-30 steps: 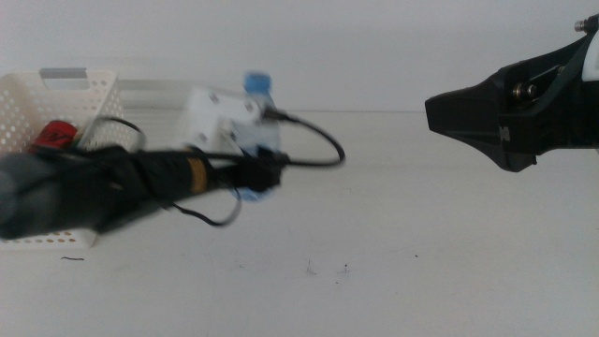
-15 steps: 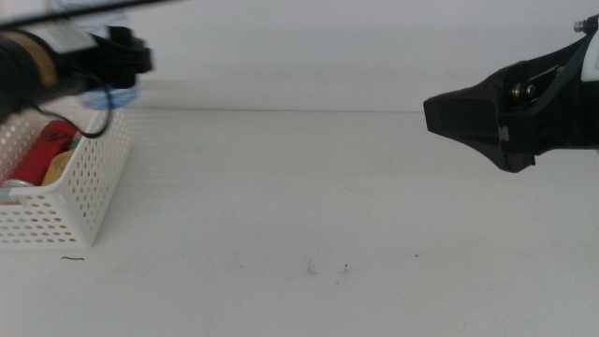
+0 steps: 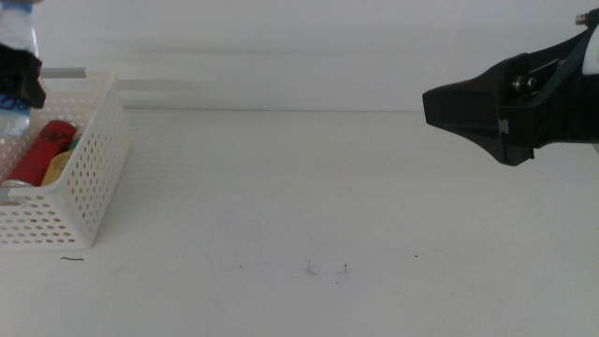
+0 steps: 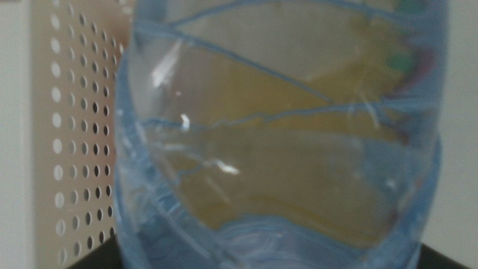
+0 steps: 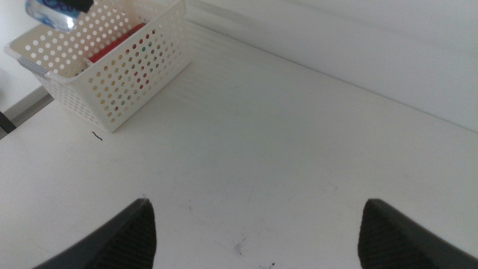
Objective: Use arms to grab the bottles and put them into the dustbin to the left of the table.
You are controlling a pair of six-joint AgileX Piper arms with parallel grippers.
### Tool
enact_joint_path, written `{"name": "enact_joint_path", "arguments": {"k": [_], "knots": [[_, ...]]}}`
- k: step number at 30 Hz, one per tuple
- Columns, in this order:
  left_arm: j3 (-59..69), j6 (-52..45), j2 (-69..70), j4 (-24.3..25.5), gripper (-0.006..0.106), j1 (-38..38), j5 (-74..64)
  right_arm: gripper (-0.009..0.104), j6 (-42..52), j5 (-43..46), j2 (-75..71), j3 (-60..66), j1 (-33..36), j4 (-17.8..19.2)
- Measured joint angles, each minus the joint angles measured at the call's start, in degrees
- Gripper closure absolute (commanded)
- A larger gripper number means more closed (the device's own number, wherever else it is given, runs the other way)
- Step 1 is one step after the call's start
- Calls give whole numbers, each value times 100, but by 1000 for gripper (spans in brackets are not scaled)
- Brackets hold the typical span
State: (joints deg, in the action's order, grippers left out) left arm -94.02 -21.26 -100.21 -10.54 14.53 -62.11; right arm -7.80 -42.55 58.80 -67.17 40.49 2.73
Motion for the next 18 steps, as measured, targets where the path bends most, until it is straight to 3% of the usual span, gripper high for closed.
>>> {"name": "enact_joint_path", "arguments": {"k": [5,11,14,18], "knots": [[-148,-409,-646,-409,102,330,-95,8,0,0,0,0,0,0],[-174,-707,-1109,-473,98,439,-47,8,0,0,0,0,0,0],[-184,-717,-1248,-473,86,436,112,8,0,0,0,0,0,0],[-184,-807,-1416,-460,48,441,121,8,0,0,0,0,0,0]]}}
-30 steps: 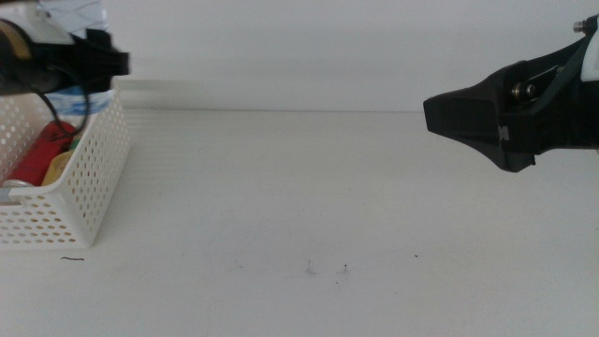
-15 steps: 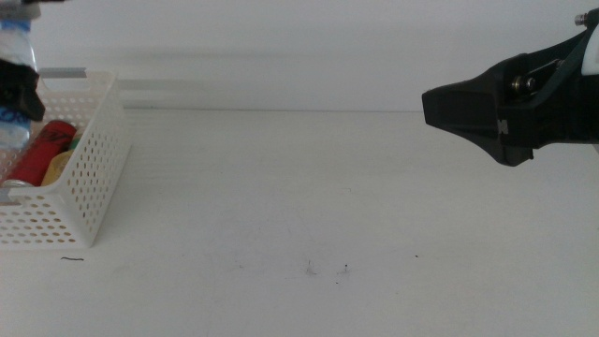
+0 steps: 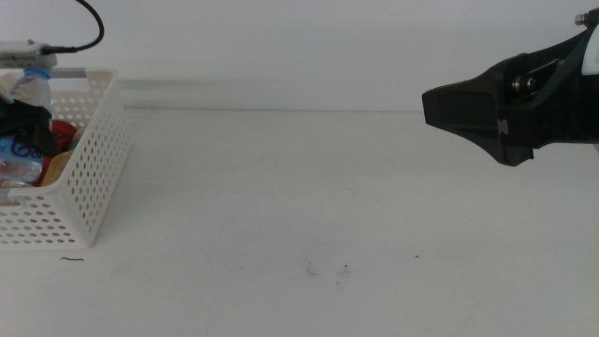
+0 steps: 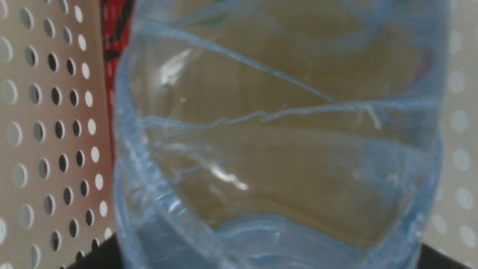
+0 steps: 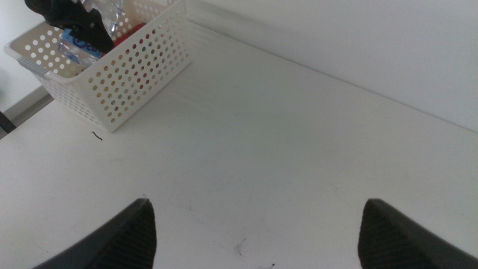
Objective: Use arms to grab the bottles and put them into the dustbin to the left of the table.
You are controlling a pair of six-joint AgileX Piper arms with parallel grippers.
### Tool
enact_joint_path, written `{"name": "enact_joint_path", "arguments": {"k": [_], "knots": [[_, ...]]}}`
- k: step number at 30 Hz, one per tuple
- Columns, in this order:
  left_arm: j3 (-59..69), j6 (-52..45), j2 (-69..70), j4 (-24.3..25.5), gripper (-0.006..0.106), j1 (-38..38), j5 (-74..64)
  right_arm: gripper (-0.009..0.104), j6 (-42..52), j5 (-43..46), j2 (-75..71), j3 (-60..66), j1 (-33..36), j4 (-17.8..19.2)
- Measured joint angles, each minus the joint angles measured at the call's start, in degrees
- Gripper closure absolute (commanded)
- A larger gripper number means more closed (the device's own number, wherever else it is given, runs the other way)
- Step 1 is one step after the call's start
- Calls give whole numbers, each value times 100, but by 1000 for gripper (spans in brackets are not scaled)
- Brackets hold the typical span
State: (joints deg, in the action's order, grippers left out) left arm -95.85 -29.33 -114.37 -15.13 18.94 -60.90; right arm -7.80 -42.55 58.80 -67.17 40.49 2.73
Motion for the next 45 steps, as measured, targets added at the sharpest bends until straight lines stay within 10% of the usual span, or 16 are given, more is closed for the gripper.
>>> {"name": "enact_joint_path", "arguments": {"k": [4,20,29,45], "knots": [[0,-25,-34,85,6,0,27,8,0,0,0,0,0,0],[650,-121,2230,-602,7,-840,281,8,0,0,0,0,0,0],[3385,-1722,5613,-2395,7,-2247,2463,8,0,0,0,0,0,0],[4062,-1305,6769,-2291,7,-2582,2931,8,0,0,0,0,0,0]]}}
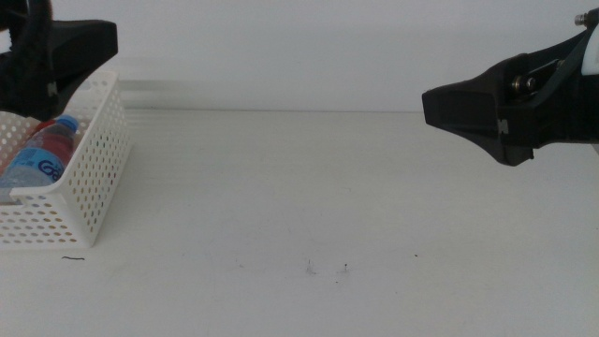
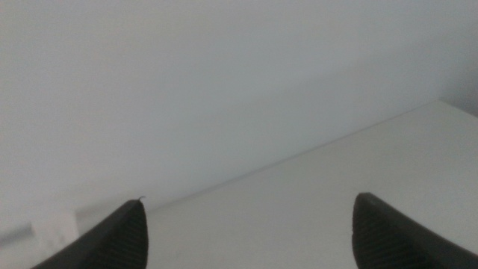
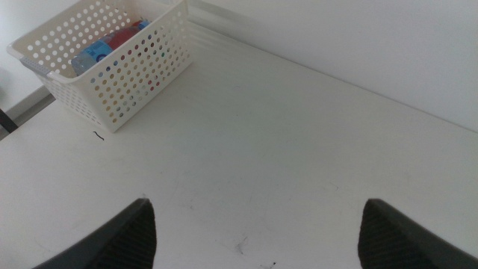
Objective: Use arms to grab the bottles and put them into the dustbin to the left of the table.
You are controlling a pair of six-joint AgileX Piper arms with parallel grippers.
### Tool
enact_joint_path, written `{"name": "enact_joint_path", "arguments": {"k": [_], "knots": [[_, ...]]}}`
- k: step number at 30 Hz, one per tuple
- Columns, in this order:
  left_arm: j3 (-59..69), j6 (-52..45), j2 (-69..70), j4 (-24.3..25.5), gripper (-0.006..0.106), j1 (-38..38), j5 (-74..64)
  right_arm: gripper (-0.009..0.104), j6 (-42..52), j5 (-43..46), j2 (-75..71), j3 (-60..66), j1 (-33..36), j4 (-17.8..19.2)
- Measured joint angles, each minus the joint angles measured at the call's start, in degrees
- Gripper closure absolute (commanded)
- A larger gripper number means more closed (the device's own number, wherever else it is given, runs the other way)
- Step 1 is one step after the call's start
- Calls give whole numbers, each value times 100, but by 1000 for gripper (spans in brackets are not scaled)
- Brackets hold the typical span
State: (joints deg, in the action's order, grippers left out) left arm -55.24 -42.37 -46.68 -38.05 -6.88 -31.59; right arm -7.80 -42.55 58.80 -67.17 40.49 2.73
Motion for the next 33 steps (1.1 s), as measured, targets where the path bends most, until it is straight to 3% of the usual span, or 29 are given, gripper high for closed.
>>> {"name": "enact_joint_path", "arguments": {"k": [2,7,10,14,33], "knots": [[0,738,0,550,7,-111,0,8,0,0,0,0,0,0],[36,3697,0,2882,7,-637,0,8,0,0,0,0,0,0],[50,4391,0,3548,7,-827,16,8,0,0,0,0,0,0],[63,4609,0,3805,7,-862,335,8,0,0,0,0,0,0],[144,4671,18,3883,7,-862,985,8,-10,54,0,18,0,-93]]}}
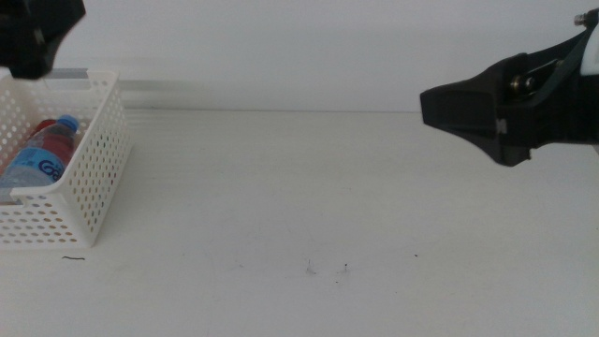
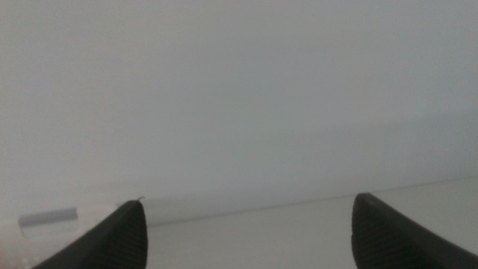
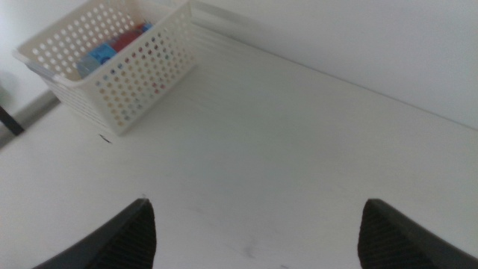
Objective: Use arms to grab the bottles and put them into the dustbin to the left of the table.
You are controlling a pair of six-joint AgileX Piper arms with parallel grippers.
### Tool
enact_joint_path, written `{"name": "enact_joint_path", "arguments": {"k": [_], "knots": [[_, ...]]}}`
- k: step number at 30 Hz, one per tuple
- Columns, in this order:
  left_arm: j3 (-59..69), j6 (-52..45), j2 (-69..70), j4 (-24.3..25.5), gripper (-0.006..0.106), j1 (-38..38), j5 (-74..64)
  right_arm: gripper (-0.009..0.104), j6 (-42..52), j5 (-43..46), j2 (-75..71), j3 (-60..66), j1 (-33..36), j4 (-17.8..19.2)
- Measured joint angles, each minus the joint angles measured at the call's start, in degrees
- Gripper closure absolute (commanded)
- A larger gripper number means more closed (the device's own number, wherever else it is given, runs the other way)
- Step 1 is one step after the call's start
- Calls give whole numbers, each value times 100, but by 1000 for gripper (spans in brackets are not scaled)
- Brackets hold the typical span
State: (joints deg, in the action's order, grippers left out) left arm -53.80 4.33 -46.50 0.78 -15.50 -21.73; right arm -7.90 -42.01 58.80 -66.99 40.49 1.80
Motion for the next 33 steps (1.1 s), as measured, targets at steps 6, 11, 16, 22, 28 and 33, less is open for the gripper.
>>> {"name": "enact_joint_path", "arguments": {"k": [6,11,16,22,28,33], "knots": [[956,0,696,-121,7,361,17,8,0,1046,-510,1160,-208,-211],[2430,0,2091,-184,7,936,345,8,0,2011,-1340,2772,-1466,-341],[3753,0,3333,-231,7,1332,381,8,0,2672,-2460,4325,-2798,-341],[4653,0,4371,-273,7,1395,381,8,0,2967,-4210,5732,-3597,-341],[5276,0,4626,-273,7,1395,491,8,0,2956,-5528,6625,-3715,-248],[5369,0,4626,-273,7,1395,754,8,0,2898,-5845,6682,-3715,-180]]}}
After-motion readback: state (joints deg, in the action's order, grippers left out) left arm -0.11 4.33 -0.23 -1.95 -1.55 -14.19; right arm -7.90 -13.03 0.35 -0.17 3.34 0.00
